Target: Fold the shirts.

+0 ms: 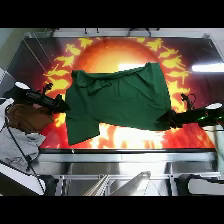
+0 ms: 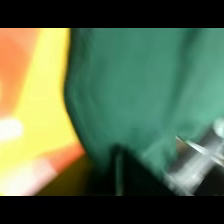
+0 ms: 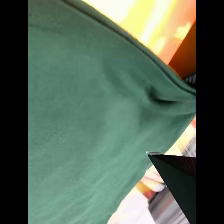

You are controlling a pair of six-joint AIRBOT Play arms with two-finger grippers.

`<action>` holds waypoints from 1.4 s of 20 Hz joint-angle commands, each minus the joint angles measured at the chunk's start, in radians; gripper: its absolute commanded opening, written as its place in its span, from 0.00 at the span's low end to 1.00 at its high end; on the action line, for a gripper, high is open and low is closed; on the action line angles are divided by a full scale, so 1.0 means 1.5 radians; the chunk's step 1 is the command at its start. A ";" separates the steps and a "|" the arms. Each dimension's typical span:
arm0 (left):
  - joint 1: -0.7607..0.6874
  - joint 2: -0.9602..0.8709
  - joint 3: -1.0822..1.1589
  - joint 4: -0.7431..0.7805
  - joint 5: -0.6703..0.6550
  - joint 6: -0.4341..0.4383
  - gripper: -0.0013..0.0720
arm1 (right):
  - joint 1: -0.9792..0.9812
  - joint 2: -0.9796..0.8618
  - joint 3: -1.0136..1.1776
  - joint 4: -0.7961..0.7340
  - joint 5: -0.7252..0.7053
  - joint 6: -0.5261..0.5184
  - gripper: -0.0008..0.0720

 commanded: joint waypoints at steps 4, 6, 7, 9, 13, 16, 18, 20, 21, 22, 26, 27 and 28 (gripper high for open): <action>-0.001 -0.001 0.012 -0.017 -0.027 0.003 0.05 | -0.047 0.001 0.001 -0.009 0.049 -0.006 0.61; 0.006 -0.002 -0.007 -0.018 -0.027 0.006 0.05 | -0.067 0.001 0.001 -0.009 0.081 -0.014 0.50; 0.007 -0.001 -0.014 -0.018 -0.028 0.012 0.05 | -0.068 0.001 0.000 -0.009 0.092 -0.017 0.50; 0.010 -0.001 -0.024 -0.026 -0.029 0.017 0.05 | -0.053 0.001 -0.006 -0.001 0.096 -0.025 0.07; 0.017 0.025 -0.025 -0.151 -0.106 0.075 0.05 | -0.031 0.020 0.005 0.102 0.162 -0.055 0.03; 0.008 0.130 -0.047 -0.292 -0.223 0.134 0.05 | -0.054 0.113 0.038 0.194 0.241 -0.055 0.03; 0.005 0.235 -0.083 -0.442 -0.297 0.172 0.05 | -0.082 0.225 0.067 0.318 0.307 -0.063 0.03; 0.013 0.366 -0.119 -0.624 -0.314 0.196 0.05 | -0.119 0.346 0.109 0.435 0.311 -0.062 0.03; 0.021 0.436 -0.124 -0.700 -0.315 0.211 0.05 | -0.139 0.411 0.138 0.476 0.282 -0.062 0.03; 0.034 0.496 -0.118 -0.759 -0.314 0.228 0.05 | -0.158 0.469 0.165 0.499 0.238 -0.062 0.03; 0.131 0.686 -0.024 -0.898 -0.311 0.233 0.05 | -0.183 0.687 0.233 0.561 -0.052 -0.063 0.03; 0.178 0.713 0.004 -0.915 -0.309 0.203 0.05 | -0.183 0.721 0.245 0.556 -0.113 -0.063 0.03; 0.227 0.732 0.026 -0.921 -0.307 0.170 0.05 | -0.183 0.748 0.258 0.547 -0.157 -0.075 0.03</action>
